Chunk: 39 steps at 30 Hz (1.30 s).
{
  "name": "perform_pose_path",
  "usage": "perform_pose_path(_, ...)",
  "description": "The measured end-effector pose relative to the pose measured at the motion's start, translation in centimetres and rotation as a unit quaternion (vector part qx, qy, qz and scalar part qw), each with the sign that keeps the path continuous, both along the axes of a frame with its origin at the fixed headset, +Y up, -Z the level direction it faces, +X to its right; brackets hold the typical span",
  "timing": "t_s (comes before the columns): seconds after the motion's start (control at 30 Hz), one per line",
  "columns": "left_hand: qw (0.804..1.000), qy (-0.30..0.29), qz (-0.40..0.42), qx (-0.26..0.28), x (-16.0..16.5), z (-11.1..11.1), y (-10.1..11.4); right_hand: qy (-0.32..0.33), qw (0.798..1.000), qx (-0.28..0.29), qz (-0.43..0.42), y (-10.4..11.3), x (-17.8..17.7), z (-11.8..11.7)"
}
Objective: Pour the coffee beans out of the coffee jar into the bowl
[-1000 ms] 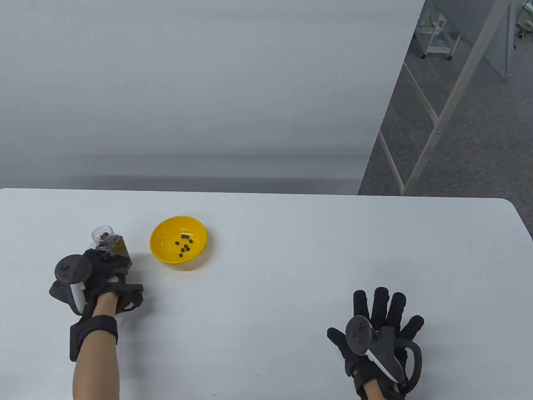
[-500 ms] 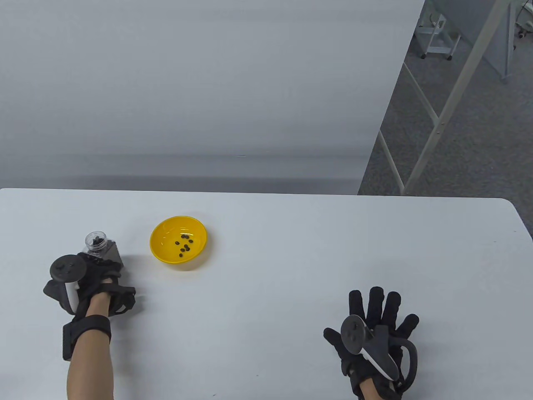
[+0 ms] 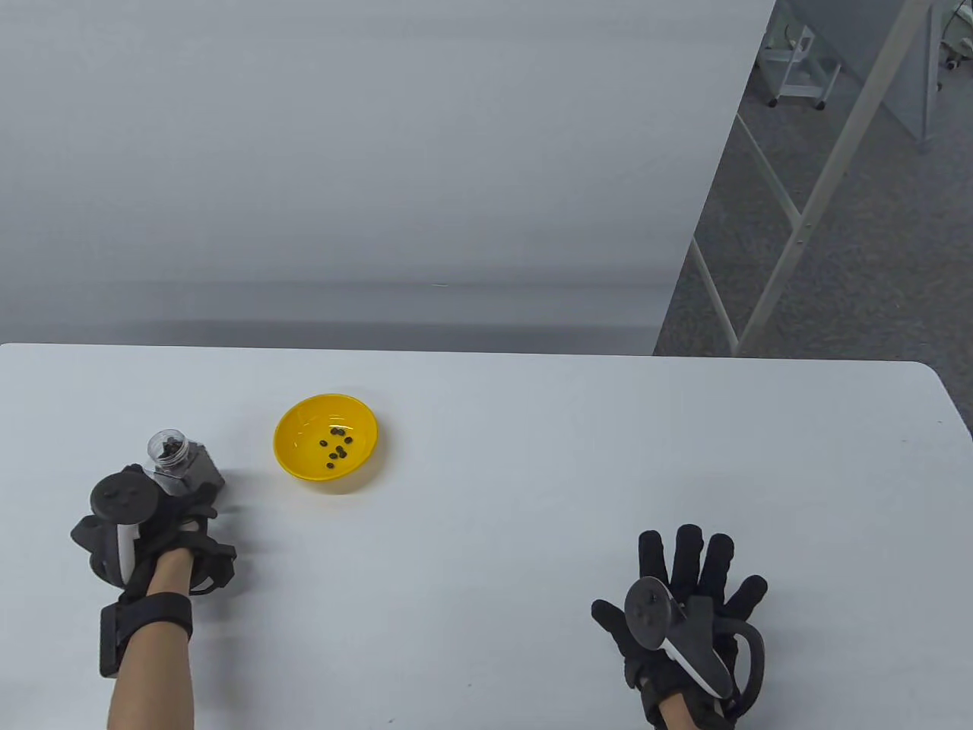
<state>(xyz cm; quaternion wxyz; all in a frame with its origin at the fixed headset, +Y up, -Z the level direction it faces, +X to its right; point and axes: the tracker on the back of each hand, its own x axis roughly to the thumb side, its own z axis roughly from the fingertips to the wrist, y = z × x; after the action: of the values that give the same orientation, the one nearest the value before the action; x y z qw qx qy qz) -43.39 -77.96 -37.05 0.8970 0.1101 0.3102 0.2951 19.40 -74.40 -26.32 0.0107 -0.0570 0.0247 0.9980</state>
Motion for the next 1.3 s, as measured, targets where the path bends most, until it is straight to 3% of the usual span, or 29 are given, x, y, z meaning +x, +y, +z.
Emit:
perform_pose_path(0.23, 0.999, -0.018, -0.016, 0.031, 0.6, 2.9, 3.0, 0.013, 1.000, 0.015, -0.007, 0.6, -0.3, 0.6)
perform_pose_path(0.53, 0.991, -0.104, -0.027, 0.083, 3.8, 6.8, 5.6, 0.033, 0.999, 0.036, -0.011, 1.2, -1.1, 1.4)
perform_pose_path(0.83, 0.966, -0.217, -0.095, 0.103, 9.8, 10.0, 7.5, 0.046, 0.998, 0.041, -0.013, 1.4, -1.8, 1.9)
perform_pose_path(1.3, 0.917, -0.339, -0.179, 0.107, 17.9, 12.8, 7.7, 0.068, 0.997, 0.039, 0.009, 1.1, -3.4, 2.2)
